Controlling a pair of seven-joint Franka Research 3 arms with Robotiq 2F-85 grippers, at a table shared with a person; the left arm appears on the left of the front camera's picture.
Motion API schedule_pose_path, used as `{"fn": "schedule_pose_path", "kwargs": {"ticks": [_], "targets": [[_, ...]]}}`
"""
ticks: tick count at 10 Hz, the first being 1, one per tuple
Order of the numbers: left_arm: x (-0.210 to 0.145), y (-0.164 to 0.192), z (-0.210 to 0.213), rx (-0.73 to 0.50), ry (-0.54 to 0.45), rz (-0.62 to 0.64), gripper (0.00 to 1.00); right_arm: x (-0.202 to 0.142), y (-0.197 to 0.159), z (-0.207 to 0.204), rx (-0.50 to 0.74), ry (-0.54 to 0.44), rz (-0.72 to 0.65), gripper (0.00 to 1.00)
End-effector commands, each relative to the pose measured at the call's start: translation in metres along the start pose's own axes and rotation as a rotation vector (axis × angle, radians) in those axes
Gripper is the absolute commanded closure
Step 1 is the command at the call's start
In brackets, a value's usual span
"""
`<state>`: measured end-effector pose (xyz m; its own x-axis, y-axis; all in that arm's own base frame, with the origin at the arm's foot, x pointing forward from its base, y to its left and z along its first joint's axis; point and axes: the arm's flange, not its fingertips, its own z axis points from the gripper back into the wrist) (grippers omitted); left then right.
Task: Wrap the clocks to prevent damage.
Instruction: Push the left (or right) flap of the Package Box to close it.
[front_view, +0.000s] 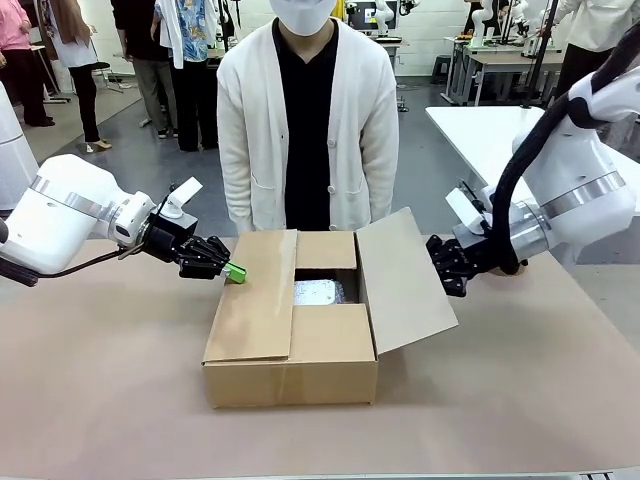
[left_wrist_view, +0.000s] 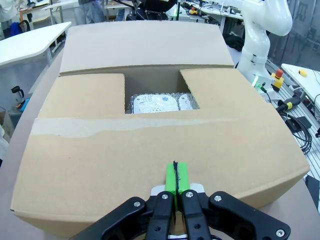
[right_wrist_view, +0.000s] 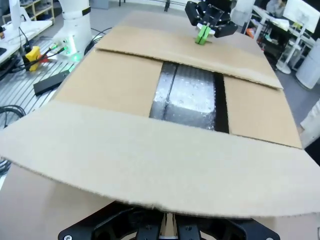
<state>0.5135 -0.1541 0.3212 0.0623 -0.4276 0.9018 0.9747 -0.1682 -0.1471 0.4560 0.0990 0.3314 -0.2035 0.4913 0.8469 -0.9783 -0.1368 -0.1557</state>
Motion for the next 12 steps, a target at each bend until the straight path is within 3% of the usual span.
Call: {"fn": "schedule_pose_path", "kwargs": {"ticks": [1, 5, 12], "targets": [[-0.003, 0.0, -0.003, 0.003, 0.007, -0.003, 1.0, 0.021, -0.006, -0.012, -0.019, 0.003, -0.056, 0.99], [-0.003, 0.0, -0.003, 0.003, 0.007, -0.003, 1.0, 0.057, -0.007, -0.026, -0.047, 0.012, -0.155, 0.99], [-0.003, 0.0, -0.003, 0.003, 0.007, -0.003, 1.0, 0.07, -0.022, -0.06, -0.023, 0.07, -0.229, 0.99]]}}
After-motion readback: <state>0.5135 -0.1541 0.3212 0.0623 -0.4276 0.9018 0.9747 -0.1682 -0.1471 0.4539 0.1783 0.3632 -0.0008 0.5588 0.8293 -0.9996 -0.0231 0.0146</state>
